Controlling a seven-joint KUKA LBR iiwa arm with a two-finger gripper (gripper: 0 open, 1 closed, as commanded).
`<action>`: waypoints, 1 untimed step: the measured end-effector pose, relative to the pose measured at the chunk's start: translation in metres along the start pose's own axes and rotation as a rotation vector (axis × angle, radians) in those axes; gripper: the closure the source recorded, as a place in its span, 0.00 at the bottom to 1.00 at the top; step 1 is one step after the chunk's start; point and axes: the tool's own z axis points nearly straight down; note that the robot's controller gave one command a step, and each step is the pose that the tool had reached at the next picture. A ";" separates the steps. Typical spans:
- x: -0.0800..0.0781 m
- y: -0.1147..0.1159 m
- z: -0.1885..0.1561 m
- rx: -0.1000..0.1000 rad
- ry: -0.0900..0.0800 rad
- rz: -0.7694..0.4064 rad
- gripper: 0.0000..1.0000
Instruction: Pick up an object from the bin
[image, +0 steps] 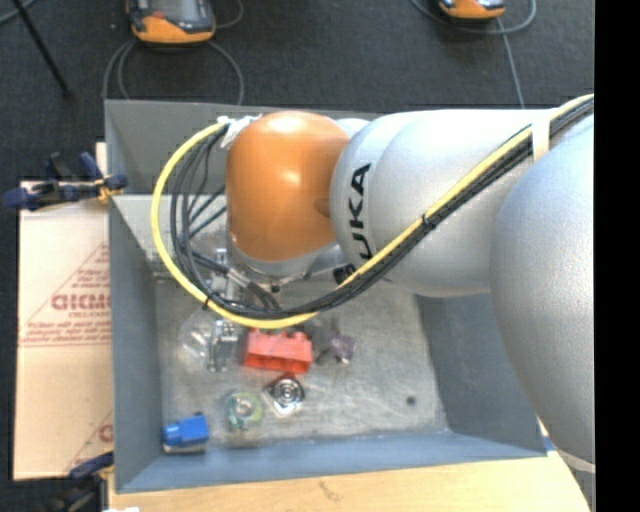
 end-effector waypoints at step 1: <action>-0.024 -0.084 0.096 0.001 0.002 -0.420 0.00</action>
Offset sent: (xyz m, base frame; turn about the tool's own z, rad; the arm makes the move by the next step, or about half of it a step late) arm 0.0232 -0.0832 -0.0965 -0.4256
